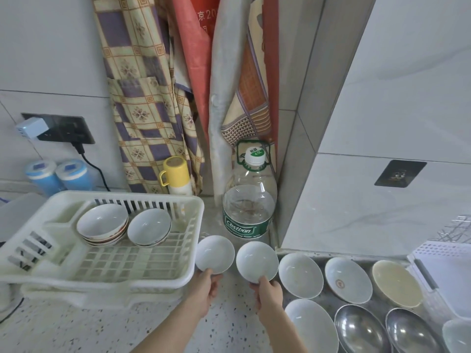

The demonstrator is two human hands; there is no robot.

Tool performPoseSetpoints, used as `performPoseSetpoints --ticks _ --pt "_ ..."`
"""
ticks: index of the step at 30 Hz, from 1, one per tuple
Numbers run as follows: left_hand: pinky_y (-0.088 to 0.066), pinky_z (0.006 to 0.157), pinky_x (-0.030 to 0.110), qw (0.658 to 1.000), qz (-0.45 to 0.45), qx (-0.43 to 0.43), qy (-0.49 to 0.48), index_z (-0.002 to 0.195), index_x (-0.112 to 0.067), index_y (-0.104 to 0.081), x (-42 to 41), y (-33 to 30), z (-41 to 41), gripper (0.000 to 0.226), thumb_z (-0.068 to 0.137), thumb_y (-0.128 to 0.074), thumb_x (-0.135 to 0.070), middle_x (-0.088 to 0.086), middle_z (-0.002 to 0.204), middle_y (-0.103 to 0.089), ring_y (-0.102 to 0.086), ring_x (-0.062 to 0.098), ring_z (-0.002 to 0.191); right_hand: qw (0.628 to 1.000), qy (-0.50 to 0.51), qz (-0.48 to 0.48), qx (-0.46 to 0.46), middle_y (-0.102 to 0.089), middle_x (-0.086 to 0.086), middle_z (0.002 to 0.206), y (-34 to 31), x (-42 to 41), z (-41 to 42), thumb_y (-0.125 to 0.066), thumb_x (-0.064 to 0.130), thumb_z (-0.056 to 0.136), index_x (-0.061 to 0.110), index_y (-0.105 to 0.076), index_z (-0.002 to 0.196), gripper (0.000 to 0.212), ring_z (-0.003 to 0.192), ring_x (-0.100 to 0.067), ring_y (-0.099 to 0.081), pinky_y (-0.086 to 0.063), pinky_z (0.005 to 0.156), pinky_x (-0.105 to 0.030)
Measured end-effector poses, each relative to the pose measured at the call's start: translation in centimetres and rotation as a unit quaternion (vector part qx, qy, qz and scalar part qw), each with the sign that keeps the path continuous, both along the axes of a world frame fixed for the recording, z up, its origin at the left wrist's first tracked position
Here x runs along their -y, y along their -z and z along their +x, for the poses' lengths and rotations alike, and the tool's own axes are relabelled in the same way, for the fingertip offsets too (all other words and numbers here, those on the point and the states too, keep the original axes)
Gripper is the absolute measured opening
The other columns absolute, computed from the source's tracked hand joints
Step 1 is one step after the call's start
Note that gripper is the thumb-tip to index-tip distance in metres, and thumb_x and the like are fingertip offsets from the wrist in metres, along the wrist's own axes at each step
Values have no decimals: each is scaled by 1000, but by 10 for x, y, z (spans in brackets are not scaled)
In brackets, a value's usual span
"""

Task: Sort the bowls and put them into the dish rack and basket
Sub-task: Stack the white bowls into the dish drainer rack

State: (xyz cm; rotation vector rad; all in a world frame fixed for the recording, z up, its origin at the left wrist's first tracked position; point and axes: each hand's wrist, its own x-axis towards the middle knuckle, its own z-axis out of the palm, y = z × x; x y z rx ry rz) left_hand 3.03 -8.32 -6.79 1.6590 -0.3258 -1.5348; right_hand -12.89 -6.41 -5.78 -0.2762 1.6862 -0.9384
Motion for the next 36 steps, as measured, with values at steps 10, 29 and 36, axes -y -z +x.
performPoseSetpoints --ticks 10,29,36 --pt "-24 38 19 988 3 88 128 123 -18 -48 -35 -21 20 35 95 -36 0 25 78 -69 -38 12 39 996 50 -59 51 -74 -19 81 -37 -34 8 -43 6 91 3 -57 94 15 41 -10 -23 -22 33 -18" --pt "-20 37 17 892 -103 64 435 109 -10 -54 -56 -166 149 23 89 -44 -5 13 71 -74 -29 7 42 963 19 -268 -34 -76 -12 78 -190 -42 77 -44 10 85 12 -51 83 7 40 -9 -19 -21 34 -18" --pt "-25 36 18 949 -106 99 279 115 -7 -53 -42 -161 255 24 92 -48 -3 19 74 -73 -36 8 38 951 23 -288 -108 -75 -11 70 -168 -26 139 -48 12 86 7 -62 77 17 46 -8 -35 -31 50 -25"
